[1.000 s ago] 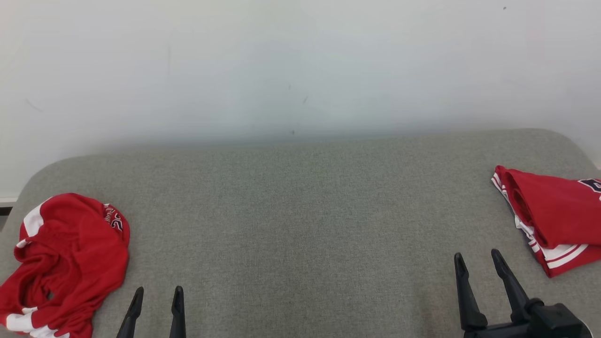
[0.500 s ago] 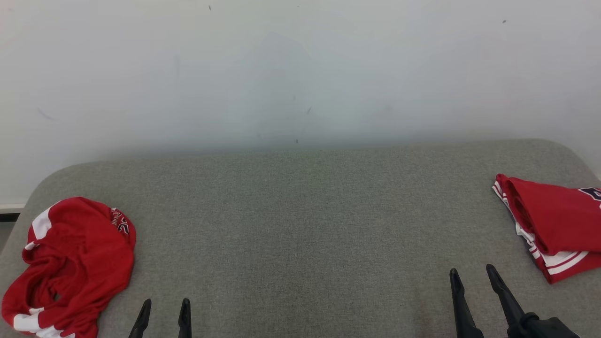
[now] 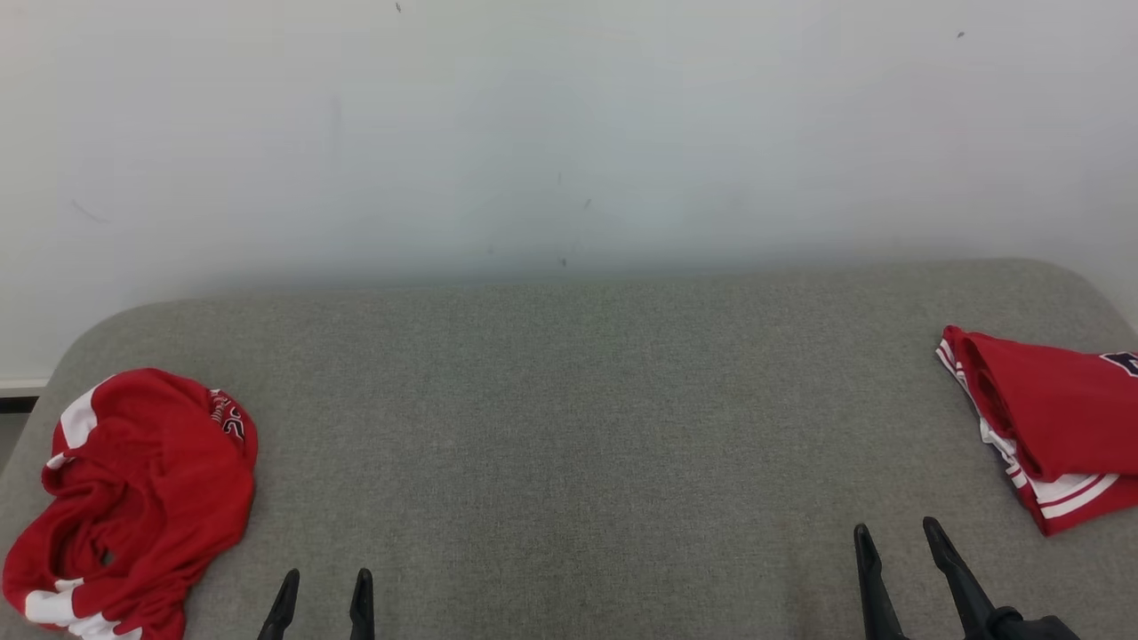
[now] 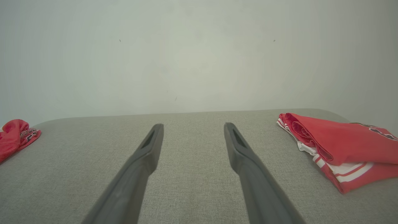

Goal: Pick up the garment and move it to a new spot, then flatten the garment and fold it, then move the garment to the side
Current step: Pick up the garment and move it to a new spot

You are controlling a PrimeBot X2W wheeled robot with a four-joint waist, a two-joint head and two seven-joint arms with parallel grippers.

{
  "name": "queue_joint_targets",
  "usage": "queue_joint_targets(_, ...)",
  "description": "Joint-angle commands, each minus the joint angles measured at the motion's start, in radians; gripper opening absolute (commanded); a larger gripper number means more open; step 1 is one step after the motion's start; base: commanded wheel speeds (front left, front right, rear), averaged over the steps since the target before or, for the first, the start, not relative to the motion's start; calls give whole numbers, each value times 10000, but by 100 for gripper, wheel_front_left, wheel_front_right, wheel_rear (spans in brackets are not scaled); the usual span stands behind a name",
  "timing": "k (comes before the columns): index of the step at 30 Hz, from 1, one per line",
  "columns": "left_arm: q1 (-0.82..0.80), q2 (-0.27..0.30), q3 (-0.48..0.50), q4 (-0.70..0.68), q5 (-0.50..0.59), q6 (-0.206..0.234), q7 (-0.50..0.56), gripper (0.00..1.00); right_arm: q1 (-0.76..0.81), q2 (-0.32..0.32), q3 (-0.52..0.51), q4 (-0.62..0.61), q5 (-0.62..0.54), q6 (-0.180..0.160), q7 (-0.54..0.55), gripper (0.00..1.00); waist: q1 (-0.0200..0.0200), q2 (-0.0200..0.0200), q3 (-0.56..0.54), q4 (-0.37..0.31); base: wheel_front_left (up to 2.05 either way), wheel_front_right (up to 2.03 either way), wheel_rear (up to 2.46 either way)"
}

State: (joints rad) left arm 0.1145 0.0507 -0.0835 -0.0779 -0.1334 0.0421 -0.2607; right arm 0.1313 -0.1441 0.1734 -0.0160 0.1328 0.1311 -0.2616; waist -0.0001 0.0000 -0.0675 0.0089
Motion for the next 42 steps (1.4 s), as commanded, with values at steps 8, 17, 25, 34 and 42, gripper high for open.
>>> queue_joint_targets(8,-148,1,-93,99,-65,-21,-51,100,62,-19,57,5,-20,-7,-42,100,1,0,121,143,0,0,0)
queue_joint_targets(17,-302,2,-85,-131,65,118,-51,100,-100,-21,335,-105,93,-7,-42,100,1,0,292,804,0,0,0)
queue_joint_targets(25,-335,1,-107,-303,-29,324,-51,100,-175,-76,486,-157,155,-7,-42,100,1,0,460,1964,0,0,0)
queue_joint_targets(34,-366,2,-50,-367,-59,369,-51,100,-315,-152,580,-132,219,-7,-42,100,1,0,528,3233,0,0,0)
queue_joint_targets(42,-297,0,-34,-395,-115,425,-51,100,-309,-164,595,-123,218,-7,-42,100,1,0,518,3846,0,0,0)
